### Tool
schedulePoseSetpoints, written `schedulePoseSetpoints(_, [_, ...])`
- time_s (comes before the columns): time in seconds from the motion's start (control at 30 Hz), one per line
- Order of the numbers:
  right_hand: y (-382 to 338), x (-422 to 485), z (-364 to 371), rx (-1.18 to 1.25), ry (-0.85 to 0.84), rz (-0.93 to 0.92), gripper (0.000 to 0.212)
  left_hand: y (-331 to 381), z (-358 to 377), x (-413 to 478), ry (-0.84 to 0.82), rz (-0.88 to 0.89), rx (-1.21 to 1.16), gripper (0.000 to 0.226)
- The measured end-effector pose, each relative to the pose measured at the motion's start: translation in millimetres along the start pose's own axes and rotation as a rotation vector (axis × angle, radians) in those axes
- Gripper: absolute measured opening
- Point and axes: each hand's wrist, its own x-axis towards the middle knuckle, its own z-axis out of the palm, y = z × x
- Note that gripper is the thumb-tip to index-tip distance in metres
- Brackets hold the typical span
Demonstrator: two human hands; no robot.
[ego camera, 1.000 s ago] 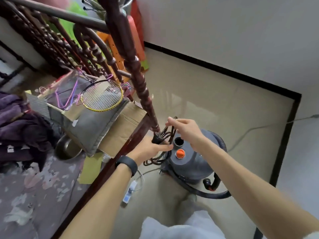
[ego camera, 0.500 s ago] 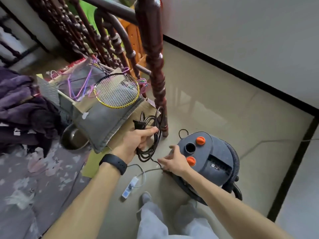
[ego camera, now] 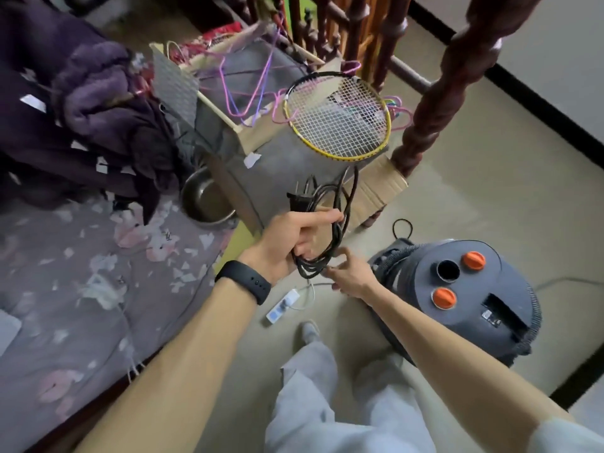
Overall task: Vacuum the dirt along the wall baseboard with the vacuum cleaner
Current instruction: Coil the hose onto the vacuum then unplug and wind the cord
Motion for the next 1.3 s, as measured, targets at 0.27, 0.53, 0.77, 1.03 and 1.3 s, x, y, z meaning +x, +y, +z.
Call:
schedulePoseSetpoints(0.27, [-2,15,63,-0.376,0.039,-0.075,0.035,-10,-64,-2,0.081,-0.014,0.080,0.016])
schedulePoseSetpoints(0.53, [-17,29,87,-0.169,0.020,-0.282,0.035,-64,-80,-5,0.190,-0.060,0.193,0.025])
schedulePoseSetpoints(0.77, [2,-14,48,-0.193,0.061,-0.453,0.020,-57,-75,-6,0.091,-0.040,0.085,0.020])
schedulePoseSetpoints(1.03, [-14,-66,-88,0.051,0.869,-0.348,0.032,-7,-16,8,0.230,0.184,0.133,0.020])
schedulePoseSetpoints(1.3, [-13,-150,-280,0.082,1.349,-0.239,0.047,71,59,15,0.492,0.553,0.607,0.021])
